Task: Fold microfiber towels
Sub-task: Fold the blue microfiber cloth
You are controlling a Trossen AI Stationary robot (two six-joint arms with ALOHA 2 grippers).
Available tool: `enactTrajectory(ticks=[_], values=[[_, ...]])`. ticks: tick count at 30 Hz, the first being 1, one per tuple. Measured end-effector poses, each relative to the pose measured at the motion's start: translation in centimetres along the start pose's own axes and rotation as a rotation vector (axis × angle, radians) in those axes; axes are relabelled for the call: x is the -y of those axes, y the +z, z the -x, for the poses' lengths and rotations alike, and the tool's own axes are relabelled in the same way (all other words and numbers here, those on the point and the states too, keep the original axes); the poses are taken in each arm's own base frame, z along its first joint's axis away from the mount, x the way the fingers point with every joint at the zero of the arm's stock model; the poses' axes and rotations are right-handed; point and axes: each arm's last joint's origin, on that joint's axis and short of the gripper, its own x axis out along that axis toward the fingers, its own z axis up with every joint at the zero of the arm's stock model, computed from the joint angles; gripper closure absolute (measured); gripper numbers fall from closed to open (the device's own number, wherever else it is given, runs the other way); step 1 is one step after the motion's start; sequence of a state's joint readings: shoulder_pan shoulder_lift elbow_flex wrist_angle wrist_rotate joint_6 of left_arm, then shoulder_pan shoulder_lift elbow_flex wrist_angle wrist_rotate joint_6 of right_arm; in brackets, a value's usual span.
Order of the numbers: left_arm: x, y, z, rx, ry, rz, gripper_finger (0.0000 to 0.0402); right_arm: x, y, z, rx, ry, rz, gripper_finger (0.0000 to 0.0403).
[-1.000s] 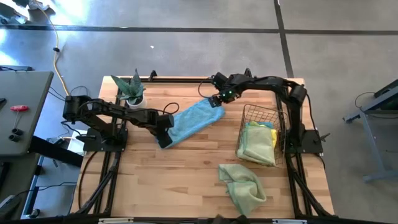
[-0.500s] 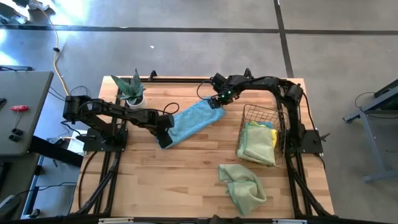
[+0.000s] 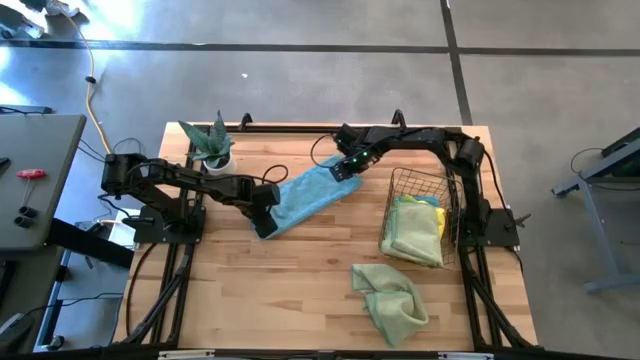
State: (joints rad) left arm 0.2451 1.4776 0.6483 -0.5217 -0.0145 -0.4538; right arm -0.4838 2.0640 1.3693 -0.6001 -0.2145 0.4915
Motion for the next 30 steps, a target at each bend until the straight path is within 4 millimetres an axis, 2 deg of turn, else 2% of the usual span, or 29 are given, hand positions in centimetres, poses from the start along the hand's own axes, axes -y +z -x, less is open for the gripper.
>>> enactTrajectory(ticks=[3, 6, 14, 21, 30], values=[[0.0, 0.0, 0.0, 0.000, 0.000, 0.006, 0.0268, -0.2, -0.1, -0.1, 0.000, 0.004, 0.005, 0.0256], [0.0, 0.0, 0.0, 0.000, 0.000, 0.007, 0.0268, -0.3, -0.1, -0.1, 0.000, 0.005, 0.004, 0.0275], [0.0, 0.0, 0.0, 0.001, 0.001, 0.015, 0.0268, -0.1, -0.2, -0.1, 0.012, -0.037, 0.008, 0.0391], [0.0, 0.2, 0.4, 0.016, 0.013, 0.029, 0.0268, 0.4, 0.0, 0.4, 0.004, -0.033, 0.017, 0.0400], [0.7, 1.3, 4.1, 0.173, -0.061, 0.047, 0.0268, 1.4, 0.1, 3.2, 0.031, -0.080, 0.010, 0.0402]])
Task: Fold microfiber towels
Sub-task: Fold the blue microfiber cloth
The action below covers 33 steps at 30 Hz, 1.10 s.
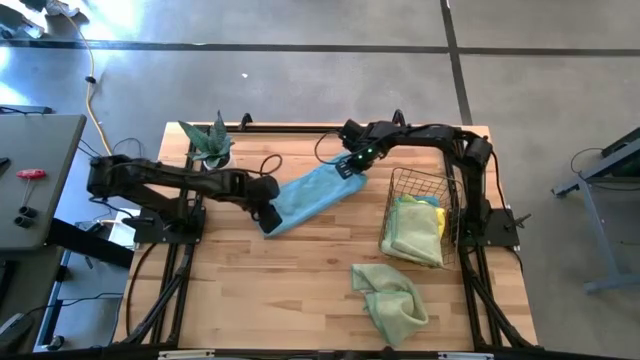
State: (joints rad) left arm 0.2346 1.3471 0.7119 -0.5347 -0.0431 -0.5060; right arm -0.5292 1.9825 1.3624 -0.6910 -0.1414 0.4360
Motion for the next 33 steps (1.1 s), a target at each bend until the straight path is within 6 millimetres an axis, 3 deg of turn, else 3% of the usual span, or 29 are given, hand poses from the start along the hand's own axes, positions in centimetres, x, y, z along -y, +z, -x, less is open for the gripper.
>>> enactTrajectory(ticks=[8, 13, 21, 26, 33], values=[[1.0, -0.4, 3.8, 0.103, -0.105, 0.070, 0.0268, -1.4, -1.2, 1.7, -0.025, -0.109, 0.052, 0.0402], [1.3, -0.8, 5.5, 0.160, -0.154, 0.099, 0.0268, -4.5, -1.4, 3.3, 0.010, -0.128, 0.127, 0.0402], [1.6, -1.3, 6.5, 0.200, -0.177, 0.095, 0.0268, -10.1, -1.7, 5.1, 0.118, 0.056, 0.185, 0.0403], [1.8, -1.6, 7.1, 0.209, -0.208, 0.112, 0.0268, -12.3, -2.1, 4.8, 0.175, 0.155, 0.170, 0.0403], [2.4, -2.3, 8.1, 0.220, -0.263, 0.140, 0.0268, -14.6, -2.7, 2.2, 0.195, 0.217, 0.154, 0.0403]])
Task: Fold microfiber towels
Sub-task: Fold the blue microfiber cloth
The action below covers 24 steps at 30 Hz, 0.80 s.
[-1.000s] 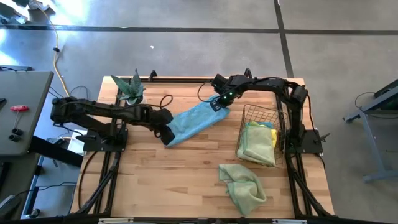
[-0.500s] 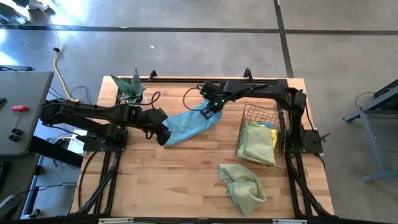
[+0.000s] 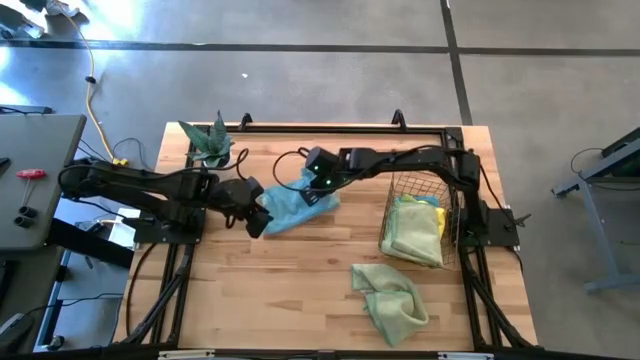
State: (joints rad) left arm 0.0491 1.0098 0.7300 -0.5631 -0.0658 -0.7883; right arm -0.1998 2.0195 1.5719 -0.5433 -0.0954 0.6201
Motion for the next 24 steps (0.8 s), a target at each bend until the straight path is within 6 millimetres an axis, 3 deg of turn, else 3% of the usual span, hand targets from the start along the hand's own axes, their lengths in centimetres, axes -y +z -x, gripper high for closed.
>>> enactTrajectory(ticks=[7, 15, 20, 24], values=[[0.8, -0.6, 0.7, 0.035, -0.034, 0.052, 0.0268, -1.9, -0.3, -2.3, 0.061, 0.123, 0.008, 0.0403], [2.3, -0.3, 0.9, 0.108, -0.146, 0.128, 0.0268, -3.9, -1.3, -3.5, 0.075, 0.214, -0.003, 0.0403], [3.3, -0.3, 1.2, 0.144, -0.225, 0.126, 0.0268, -4.9, -1.6, -3.9, 0.144, 0.203, -0.012, 0.0403], [3.5, -0.5, 1.3, 0.147, -0.225, 0.140, 0.0268, -4.8, -2.2, -5.4, 0.161, 0.165, -0.029, 0.0403]])
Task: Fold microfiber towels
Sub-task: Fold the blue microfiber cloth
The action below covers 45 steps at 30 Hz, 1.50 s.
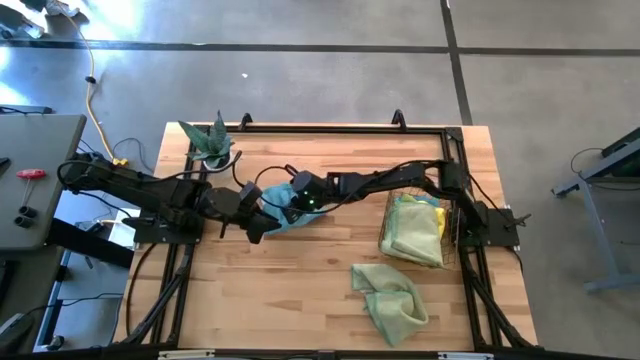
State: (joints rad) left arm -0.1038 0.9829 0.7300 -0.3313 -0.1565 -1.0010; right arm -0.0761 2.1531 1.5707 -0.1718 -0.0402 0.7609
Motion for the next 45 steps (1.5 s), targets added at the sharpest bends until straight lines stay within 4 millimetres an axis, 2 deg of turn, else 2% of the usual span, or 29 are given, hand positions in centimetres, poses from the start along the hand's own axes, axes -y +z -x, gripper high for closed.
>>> enactTrajectory(ticks=[5, 10, 14, 19, 22, 25, 31, 35, 39, 45], values=[[0.2, -0.4, 0.1, 0.013, 0.008, -0.004, 0.0268, 0.3, -0.4, -1.6, 0.011, 0.049, -0.026, 0.0401], [0.3, -0.7, 0.1, 0.010, 0.013, -0.016, 0.0268, 0.0, -0.1, -1.7, 0.045, 0.093, -0.018, 0.0378], [0.3, -0.8, 0.1, 0.017, 0.024, -0.021, 0.0268, -0.3, 0.2, -1.7, 0.061, 0.126, -0.015, 0.0330], [0.3, -0.8, 0.1, 0.017, 0.031, -0.047, 0.0268, -0.4, 0.3, -1.6, 0.039, 0.171, -0.008, 0.0250], [0.2, -0.8, 0.1, 0.013, 0.038, -0.053, 0.0268, -0.3, 0.9, -1.4, -0.012, 0.241, -0.004, 0.0211], [-0.1, -1.0, 0.2, -0.010, 0.065, -0.060, 0.0268, 0.5, 1.9, -1.1, -0.064, 0.267, 0.008, 0.0188], [-1.3, -2.1, 0.4, -0.096, 0.200, -0.100, 0.0268, 2.9, 3.1, -0.4, -0.191, 0.145, 0.056, 0.0182], [-2.3, -2.7, 0.6, -0.088, 0.332, -0.152, 0.0268, 4.3, 3.4, 0.4, -0.296, 0.054, 0.102, 0.0186], [-4.4, -3.8, -0.1, -0.068, 0.440, -0.191, 0.0268, 5.0, 3.6, 1.7, -0.416, -0.028, 0.161, 0.0187], [-7.5, -6.0, -2.3, -0.036, 0.412, -0.172, 0.0268, 5.1, 3.6, 5.0, -0.597, -0.372, 0.352, 0.0187]])
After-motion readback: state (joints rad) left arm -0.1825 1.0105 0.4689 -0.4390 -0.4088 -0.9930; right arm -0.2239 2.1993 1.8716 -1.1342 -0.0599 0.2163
